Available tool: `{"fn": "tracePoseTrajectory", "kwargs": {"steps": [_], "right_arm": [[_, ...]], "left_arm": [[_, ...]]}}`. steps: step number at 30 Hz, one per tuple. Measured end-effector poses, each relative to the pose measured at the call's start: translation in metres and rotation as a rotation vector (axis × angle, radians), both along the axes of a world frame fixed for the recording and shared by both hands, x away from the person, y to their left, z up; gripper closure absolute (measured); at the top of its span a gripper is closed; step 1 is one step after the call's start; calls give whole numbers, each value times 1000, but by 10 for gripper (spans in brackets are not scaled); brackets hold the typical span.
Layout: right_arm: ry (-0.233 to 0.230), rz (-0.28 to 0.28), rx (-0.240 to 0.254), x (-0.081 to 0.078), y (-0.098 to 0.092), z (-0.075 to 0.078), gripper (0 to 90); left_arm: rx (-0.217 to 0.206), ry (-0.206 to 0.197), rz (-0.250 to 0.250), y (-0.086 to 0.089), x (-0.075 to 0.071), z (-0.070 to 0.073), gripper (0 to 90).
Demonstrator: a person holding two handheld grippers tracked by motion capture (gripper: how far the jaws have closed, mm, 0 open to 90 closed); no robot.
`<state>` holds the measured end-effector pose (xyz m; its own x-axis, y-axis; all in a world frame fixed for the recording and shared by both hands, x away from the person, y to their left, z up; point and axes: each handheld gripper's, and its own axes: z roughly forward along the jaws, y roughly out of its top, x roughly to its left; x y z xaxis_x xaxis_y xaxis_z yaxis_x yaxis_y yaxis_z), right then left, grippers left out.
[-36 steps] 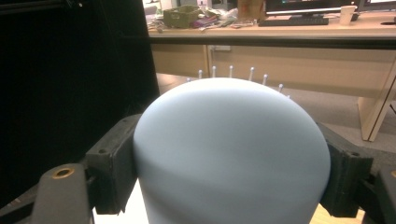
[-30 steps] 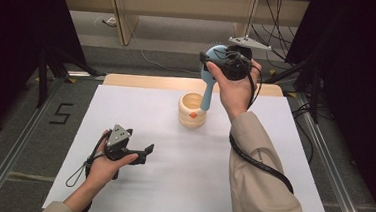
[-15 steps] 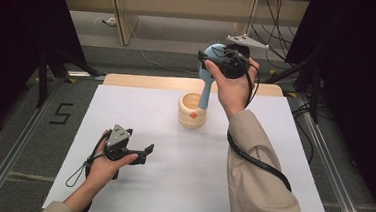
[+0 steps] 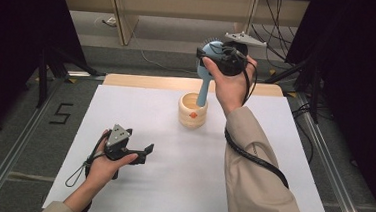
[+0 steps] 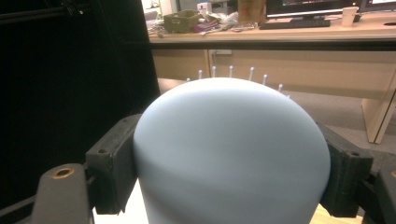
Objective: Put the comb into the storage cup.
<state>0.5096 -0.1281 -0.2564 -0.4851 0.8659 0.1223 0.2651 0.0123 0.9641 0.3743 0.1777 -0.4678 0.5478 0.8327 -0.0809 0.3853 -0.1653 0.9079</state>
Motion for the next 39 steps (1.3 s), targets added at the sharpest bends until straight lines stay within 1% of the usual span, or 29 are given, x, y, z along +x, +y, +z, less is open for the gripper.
{"fn": "tracePoseTrajectory", "kwargs": {"steps": [16, 25, 33, 39], "right_arm": [[-6, -13, 7, 5, 2, -2, 219], [-2, -18, 15, 8, 6, -8, 219], [-1, -28, 10, 12, 7, -12, 218], [9, -37, 8, 16, 8, -17, 219]], "left_arm": [[2, -2, -1, -1, -1, 0, 26], [1, -2, -2, -1, -1, 0, 26], [4, 1, -3, 0, 0, -1, 26], [3, 1, -3, 0, 0, -1, 26]]}}
